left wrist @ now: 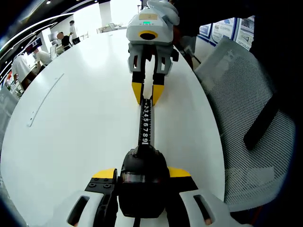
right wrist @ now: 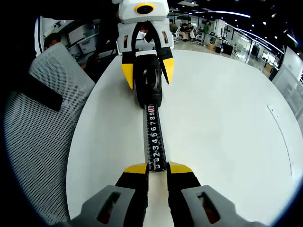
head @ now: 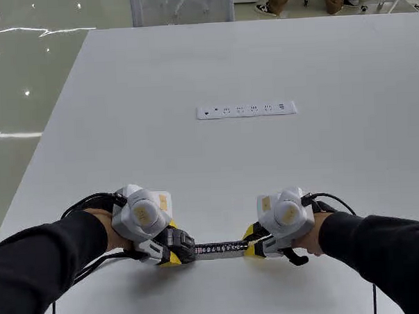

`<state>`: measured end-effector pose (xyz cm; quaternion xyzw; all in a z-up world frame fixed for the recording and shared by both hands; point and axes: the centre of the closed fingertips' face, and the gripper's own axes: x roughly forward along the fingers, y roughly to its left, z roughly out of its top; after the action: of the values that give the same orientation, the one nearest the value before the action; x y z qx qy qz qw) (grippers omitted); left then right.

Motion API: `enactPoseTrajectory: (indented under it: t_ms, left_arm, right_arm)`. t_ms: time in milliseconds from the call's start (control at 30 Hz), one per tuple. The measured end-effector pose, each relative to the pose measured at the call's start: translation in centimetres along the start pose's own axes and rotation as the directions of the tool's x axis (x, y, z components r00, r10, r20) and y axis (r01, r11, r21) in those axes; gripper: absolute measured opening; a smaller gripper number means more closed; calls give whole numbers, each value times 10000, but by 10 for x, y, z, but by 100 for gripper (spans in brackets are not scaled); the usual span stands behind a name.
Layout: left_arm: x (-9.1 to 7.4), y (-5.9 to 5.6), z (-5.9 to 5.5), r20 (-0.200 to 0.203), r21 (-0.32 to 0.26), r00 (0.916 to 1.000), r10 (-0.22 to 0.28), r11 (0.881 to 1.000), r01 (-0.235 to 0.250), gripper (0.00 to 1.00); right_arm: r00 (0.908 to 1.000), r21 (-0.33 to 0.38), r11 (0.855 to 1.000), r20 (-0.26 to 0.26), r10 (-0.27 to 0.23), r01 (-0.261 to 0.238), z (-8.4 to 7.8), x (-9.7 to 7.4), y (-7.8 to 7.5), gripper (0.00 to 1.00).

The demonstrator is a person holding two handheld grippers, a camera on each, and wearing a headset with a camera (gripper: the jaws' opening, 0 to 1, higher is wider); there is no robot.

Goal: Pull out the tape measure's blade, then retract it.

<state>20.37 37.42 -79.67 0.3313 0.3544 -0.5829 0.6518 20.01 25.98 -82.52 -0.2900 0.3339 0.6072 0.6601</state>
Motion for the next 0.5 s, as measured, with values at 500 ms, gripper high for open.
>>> enactPoseTrajectory:
  t_ms: [500]
  left_arm:
    - [0,0,0,-35,48,10000,-2,10000,2,35]
  right_arm:
    - [9999,23,10000,-164,2,-1,-10,-8,-1,10]
